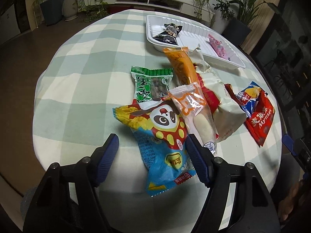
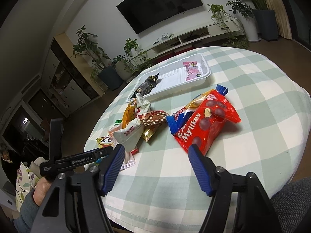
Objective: Organize snacks
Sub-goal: 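Grasp the panda-print blue packet with left tool while right tool grasps clear sausage packet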
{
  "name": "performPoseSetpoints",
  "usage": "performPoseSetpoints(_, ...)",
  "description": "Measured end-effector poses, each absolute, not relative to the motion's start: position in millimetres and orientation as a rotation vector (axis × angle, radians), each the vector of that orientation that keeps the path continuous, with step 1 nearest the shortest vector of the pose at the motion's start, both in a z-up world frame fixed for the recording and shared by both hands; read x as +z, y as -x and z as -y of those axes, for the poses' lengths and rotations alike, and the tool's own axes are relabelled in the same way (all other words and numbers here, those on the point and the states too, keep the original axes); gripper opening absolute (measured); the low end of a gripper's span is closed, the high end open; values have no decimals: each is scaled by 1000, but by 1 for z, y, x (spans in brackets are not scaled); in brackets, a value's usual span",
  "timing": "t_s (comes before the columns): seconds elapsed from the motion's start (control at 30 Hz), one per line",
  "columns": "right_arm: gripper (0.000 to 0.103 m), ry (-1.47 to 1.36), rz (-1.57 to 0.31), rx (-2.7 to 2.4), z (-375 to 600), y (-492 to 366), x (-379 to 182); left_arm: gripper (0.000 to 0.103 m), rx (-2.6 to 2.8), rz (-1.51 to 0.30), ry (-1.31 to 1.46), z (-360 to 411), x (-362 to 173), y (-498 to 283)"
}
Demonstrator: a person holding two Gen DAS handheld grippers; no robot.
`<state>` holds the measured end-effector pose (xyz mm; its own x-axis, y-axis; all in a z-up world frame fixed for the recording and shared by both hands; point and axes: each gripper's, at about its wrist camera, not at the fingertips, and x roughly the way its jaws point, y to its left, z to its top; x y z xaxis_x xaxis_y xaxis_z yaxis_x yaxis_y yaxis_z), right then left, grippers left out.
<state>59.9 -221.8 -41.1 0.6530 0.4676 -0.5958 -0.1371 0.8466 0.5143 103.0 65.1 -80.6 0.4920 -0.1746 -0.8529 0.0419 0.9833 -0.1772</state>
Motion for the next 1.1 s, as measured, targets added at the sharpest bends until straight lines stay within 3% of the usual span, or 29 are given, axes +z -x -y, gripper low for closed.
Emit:
performPoseSetpoints(0.23,71,-442,-802,367,217,-60,-43,70,-150,-1056,89,-54,-90,-113)
performPoseSetpoints(0.4,71,-433,-813,377,212,-60,-45,49,-171,-1040,106,-59,-89,-113)
performPoseSetpoints(0.7,67,-401,-836,402,197,-61,-47,38,-206,-1028,130,-69,-85,-106)
performPoseSetpoints(1.1,59,-245,-917,523,124,-83,-48,37,-273,-1014,227,-92,-78,-77)
